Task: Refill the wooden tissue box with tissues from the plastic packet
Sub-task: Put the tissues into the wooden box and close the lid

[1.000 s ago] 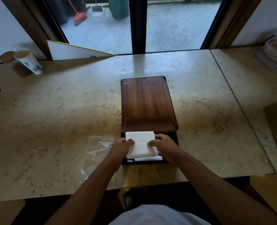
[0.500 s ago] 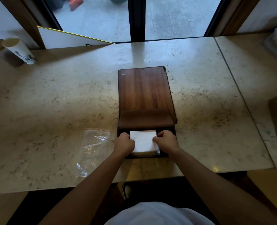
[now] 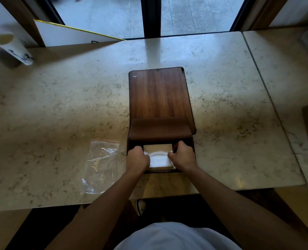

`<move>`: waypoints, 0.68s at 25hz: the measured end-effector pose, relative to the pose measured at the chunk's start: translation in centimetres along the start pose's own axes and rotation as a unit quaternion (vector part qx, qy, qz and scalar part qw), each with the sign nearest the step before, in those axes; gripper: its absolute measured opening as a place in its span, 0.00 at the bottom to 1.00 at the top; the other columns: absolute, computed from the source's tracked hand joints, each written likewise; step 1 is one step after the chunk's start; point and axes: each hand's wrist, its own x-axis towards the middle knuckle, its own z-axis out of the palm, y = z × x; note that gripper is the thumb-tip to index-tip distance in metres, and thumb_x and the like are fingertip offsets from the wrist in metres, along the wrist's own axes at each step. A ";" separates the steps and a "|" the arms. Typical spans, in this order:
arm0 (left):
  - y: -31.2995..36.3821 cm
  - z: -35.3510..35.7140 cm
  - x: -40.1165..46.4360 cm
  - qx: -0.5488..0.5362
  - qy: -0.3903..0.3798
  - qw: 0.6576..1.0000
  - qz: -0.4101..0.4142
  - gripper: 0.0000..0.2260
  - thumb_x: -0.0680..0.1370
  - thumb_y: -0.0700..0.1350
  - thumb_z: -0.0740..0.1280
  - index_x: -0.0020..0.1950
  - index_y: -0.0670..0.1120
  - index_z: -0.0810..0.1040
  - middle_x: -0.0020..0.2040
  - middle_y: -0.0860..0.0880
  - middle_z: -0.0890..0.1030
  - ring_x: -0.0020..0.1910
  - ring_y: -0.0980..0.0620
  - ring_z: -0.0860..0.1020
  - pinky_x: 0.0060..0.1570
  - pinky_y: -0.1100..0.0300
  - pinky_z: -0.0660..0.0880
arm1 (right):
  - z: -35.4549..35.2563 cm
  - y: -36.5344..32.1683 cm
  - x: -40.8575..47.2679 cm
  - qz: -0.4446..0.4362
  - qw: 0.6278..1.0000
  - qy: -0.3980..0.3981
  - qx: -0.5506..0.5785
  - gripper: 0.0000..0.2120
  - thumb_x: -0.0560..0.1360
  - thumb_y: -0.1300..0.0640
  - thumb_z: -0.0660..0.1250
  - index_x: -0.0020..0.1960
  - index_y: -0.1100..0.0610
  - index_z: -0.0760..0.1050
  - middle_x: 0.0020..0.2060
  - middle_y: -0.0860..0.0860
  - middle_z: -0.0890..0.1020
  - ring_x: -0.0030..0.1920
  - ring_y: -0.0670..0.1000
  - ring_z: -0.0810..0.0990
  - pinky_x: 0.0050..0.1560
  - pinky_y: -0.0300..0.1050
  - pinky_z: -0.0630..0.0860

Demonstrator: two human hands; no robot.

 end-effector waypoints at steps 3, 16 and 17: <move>-0.2 -0.1 0.0 -0.005 -0.007 1.000 0.004 0.08 0.78 0.43 0.68 0.44 0.38 0.74 0.37 0.45 0.73 0.39 0.44 0.74 0.36 0.55 0.67 | -0.2 0.0 -0.2 -0.013 1.000 0.005 -0.006 0.10 0.74 0.55 0.71 0.49 0.60 0.73 0.45 0.55 0.80 0.43 0.55 0.78 0.40 0.46 0.72; 0.6 -8.3 4.4 -0.071 0.133 0.986 0.068 0.07 0.77 0.42 0.67 0.45 0.43 0.85 0.36 0.49 0.80 0.35 0.51 0.79 0.36 0.62 0.70 | -7.2 -1.6 2.7 -0.121 0.966 0.205 0.099 0.04 0.77 0.60 0.68 0.49 0.57 0.81 0.39 0.49 0.81 0.40 0.48 0.80 0.38 0.29 0.68; 0.4 -8.5 5.2 -0.062 0.115 0.990 0.054 0.06 0.76 0.42 0.67 0.45 0.43 0.84 0.38 0.48 0.80 0.37 0.49 0.79 0.39 0.60 0.71 | -7.6 -1.5 3.5 -0.100 0.967 0.210 0.104 0.05 0.77 0.59 0.68 0.50 0.58 0.81 0.41 0.50 0.82 0.42 0.49 0.80 0.39 0.31 0.69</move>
